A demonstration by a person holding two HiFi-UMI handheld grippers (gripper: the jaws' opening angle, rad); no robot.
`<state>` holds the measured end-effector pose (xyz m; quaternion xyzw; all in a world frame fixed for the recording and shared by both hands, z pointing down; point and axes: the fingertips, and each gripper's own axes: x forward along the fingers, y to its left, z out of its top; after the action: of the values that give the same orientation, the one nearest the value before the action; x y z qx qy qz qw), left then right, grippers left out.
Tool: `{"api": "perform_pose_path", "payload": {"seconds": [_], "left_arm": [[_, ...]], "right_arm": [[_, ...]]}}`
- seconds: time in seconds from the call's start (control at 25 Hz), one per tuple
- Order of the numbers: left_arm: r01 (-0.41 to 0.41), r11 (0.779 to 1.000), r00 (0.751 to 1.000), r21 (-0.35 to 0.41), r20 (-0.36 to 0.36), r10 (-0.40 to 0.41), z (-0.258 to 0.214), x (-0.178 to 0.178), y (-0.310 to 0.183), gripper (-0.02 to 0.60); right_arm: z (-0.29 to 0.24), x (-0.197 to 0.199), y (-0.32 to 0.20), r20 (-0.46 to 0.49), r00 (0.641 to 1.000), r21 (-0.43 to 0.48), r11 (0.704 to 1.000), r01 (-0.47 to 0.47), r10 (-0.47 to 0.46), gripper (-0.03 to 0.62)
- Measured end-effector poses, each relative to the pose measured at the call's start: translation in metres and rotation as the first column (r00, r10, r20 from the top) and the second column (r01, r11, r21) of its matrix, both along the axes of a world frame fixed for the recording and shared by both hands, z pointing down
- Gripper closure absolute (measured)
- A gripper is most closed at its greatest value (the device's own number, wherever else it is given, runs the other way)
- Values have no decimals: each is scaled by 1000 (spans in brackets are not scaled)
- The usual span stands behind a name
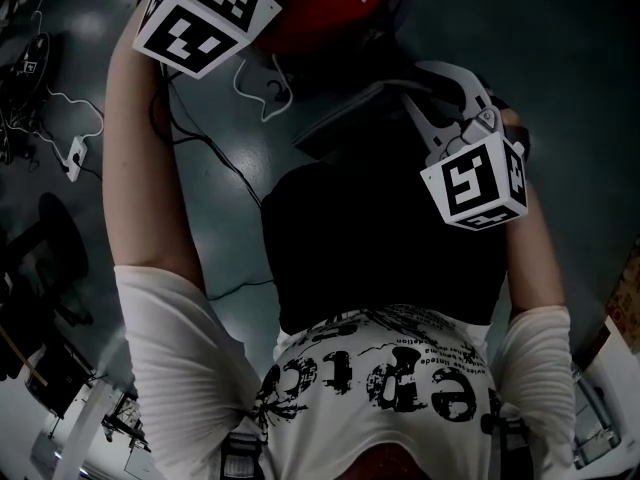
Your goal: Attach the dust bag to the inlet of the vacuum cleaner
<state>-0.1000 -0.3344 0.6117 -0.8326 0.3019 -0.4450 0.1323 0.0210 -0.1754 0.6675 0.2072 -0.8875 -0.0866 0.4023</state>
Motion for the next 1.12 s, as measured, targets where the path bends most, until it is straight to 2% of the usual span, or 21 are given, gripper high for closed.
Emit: {"api": "perform_pose_path", "payload": {"seconds": [0.16, 0.24, 0.36, 0.44, 0.48, 0.52, 0.56, 0.64, 0.68, 0.72, 0.76, 0.84, 0.88, 0.92, 0.96, 1.0, 1.04, 1.12], "left_arm": [[-33, 998, 999, 46, 24, 31, -3, 2, 8, 435], [-29, 996, 1000, 83, -10, 30, -24, 2, 14, 425], [54, 986, 985, 157, -171, -27, -61, 0, 32, 425], [142, 970, 949, 198, -306, -76, -83, -3, 50, 425], [191, 959, 920, 210, -378, -101, -94, -6, 60, 426], [246, 945, 882, 215, -455, -126, -104, -9, 71, 425], [306, 929, 830, 209, -537, -152, -113, -11, 83, 426], [430, 890, 692, 151, -688, -218, -124, -16, 107, 426], [485, 868, 624, 108, -738, -257, -124, -19, 120, 426], [530, 845, 566, 71, -772, -291, -122, -21, 132, 426], [567, 822, 521, 48, -794, -313, -120, -22, 144, 426], [628, 778, 449, 16, -824, -346, -115, -23, 164, 426], [653, 757, 407, -11, -838, -364, -110, -25, 172, 432], [674, 737, 359, -46, -852, -382, -105, -26, 179, 487], [688, 721, 314, -83, -862, -398, -100, -27, 183, 542], [697, 709, 284, -108, -866, -412, -96, -28, 186, 578], [699, 705, 277, -118, -864, -419, -93, -28, 188, 577], [698, 709, 304, -104, -853, -425, -95, -26, 187, 578]], "right_arm": [[0, 3, 9, 17, 1000, -32, 999, 2, -1, 505], [-8, 6, 13, 47, 999, -69, 998, -2, 6, 505], [-20, 13, 27, 127, 991, -126, 992, -15, 31, 505], [-33, 18, 31, 193, 979, -135, 990, -35, 61, 505], [-45, 19, 29, 236, 968, -129, 990, -50, 80, 505], [-60, 20, 26, 286, 953, -119, 991, -68, 100, 505], [-76, 20, 21, 338, 933, -107, 990, -91, 122, 505], [-103, 23, 11, 426, 889, -86, 986, -144, 167, 505], [-112, 25, 5, 460, 868, -75, 982, -171, 186, 505], [-119, 27, 0, 491, 847, -66, 978, -197, 204, 506], [-124, 29, -4, 520, 825, -59, 973, -223, 221, 507], [-131, 32, -12, 572, 778, -55, 959, -278, 259, 523], [-134, 32, -14, 596, 754, -56, 951, -304, 276, 561], [-136, 31, -16, 617, 733, -57, 945, -323, 287, 591], [-139, 30, -16, 632, 717, -59, 941, -332, 293, 592], [-140, 27, -17, 643, 707, -62, 940, -336, 295, 592], [-142, 25, -18, 649, 700, -66, 939, -338, 298, 592], [-148, 21, -22, 655, 692, -72, 937, -342, 302, 592]]}}
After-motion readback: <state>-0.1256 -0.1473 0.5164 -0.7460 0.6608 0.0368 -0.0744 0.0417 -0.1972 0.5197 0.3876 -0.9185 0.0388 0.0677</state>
